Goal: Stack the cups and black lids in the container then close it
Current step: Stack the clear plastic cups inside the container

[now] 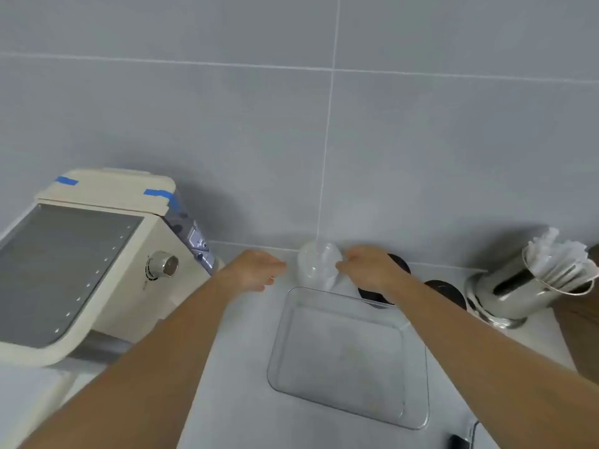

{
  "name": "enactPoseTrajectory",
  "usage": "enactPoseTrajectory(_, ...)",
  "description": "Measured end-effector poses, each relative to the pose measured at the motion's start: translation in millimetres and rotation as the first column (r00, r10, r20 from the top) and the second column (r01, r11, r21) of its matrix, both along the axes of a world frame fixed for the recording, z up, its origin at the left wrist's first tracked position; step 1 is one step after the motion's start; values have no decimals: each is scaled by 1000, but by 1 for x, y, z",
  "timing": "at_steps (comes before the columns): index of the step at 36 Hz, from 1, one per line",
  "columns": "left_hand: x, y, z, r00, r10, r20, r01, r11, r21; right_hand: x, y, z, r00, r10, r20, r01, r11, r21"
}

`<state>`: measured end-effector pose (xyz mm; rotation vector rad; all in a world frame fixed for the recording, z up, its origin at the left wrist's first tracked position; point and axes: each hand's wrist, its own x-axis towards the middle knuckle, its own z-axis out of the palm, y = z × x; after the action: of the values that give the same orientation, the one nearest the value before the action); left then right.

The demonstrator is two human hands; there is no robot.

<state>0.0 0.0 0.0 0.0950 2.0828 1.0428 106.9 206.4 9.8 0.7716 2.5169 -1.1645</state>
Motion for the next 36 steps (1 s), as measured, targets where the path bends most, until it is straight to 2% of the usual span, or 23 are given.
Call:
enactPoseTrajectory(4, -3, 7, -14, 994, 99, 53, -102, 993, 61, -9, -2, -17, 997, -72, 4, 72, 993, -91)
enactPoseTrajectory(10, -4, 17, -29, 972, 205, 116, -218, 970, 106, -15, -4, -29, 984, -176, 8, 175, 976, -128)
enactPoseTrajectory(13, -4, 23, -34, 967, 217, 132, -231, 967, 104, -18, -3, -35, 975, -222, 14, 221, 964, -149)
enactPoseTrajectory(20, -3, 38, -41, 962, 213, 171, -236, 964, 125, -30, -6, -44, 974, -218, 59, 224, 966, -131)
enactPoseTrajectory(27, -1, 48, -47, 972, 196, 128, -209, 973, 97, -44, -10, -55, 966, -240, 95, 255, 944, -211)
enactPoseTrajectory(33, -1, 49, -54, 939, 264, 219, -294, 949, 114, -54, -10, -63, 945, -290, 149, 321, 907, -271)
enactPoseTrajectory(36, 1, 49, -57, 921, 304, 244, -345, 928, 144, -53, -9, -64, 933, -311, 179, 356, 865, -353)
